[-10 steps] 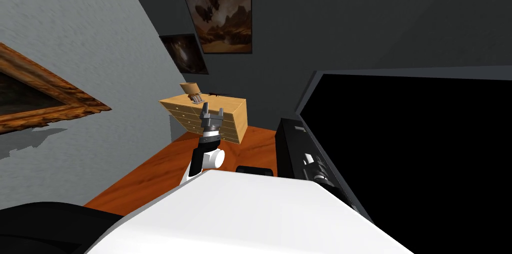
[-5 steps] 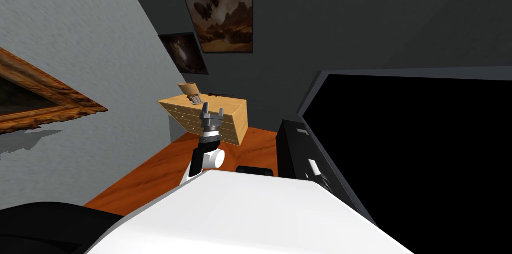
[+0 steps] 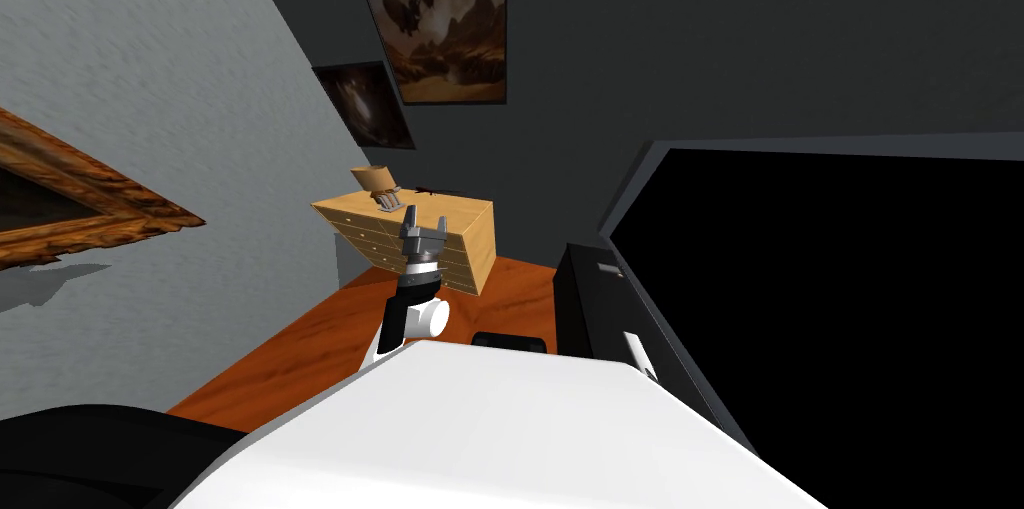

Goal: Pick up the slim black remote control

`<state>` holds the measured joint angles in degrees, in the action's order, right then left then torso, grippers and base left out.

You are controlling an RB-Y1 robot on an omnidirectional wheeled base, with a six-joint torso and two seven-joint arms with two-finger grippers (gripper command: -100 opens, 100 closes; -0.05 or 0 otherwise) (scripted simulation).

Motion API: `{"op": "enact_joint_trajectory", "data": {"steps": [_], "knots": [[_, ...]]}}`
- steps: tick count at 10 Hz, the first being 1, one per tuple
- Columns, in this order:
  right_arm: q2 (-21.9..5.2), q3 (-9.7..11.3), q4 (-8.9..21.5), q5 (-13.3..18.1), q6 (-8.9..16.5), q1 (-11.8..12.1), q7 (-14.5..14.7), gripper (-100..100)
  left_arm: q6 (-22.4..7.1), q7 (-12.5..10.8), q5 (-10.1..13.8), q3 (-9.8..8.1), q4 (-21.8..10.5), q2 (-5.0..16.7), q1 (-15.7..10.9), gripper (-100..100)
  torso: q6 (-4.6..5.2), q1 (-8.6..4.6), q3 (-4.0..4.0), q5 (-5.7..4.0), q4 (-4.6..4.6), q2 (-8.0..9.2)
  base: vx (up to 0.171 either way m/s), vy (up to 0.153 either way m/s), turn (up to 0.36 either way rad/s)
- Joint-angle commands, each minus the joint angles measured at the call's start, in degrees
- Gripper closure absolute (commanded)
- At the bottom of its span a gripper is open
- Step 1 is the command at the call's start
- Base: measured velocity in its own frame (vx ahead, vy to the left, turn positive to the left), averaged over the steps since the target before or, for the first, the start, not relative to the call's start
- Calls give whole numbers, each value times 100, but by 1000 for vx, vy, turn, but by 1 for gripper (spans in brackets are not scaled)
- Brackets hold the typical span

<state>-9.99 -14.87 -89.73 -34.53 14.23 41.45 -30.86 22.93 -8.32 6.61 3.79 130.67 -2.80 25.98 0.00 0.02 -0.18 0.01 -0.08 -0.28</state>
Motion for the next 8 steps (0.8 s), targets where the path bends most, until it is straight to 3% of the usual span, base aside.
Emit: {"op": "enact_joint_trajectory", "data": {"steps": [1, 3, 4, 6, 8], "knots": [[-30, -13, 179, -74, 61, 0, -76, -100, 0, 0, 0, 0, 0, 0, 0, 0, 0, 0, 0, 0, 0, 0, 64, -4, 12], [-82, -114, 589, -299, 371, 60, -329, -100, 0, 0, 0, 0, 0, 0, 0, 0, -1, 1, 0, 0, 1, -1, 103, 4, 31], [-82, -114, 589, -299, 371, 60, -329, -100, 0, 0, 0, 0, 0, 0, 0, 0, 0, 5, -5, 1, -2, -9, 80, 0, 10], [-148, -205, 947, -501, 648, 116, -555, -100, 0, 0, 0, 0, 0, 0, 0, 0, 0, -1, 2, 0, 1, 4, 73, -16, 31], [-186, -246, 1104, -592, 771, 142, -656, -100, 0, 0, 0, 0, 0, 0, 0, 0, -1, -2, 2, 0, 1, 4, 71, -4, 13]]}}
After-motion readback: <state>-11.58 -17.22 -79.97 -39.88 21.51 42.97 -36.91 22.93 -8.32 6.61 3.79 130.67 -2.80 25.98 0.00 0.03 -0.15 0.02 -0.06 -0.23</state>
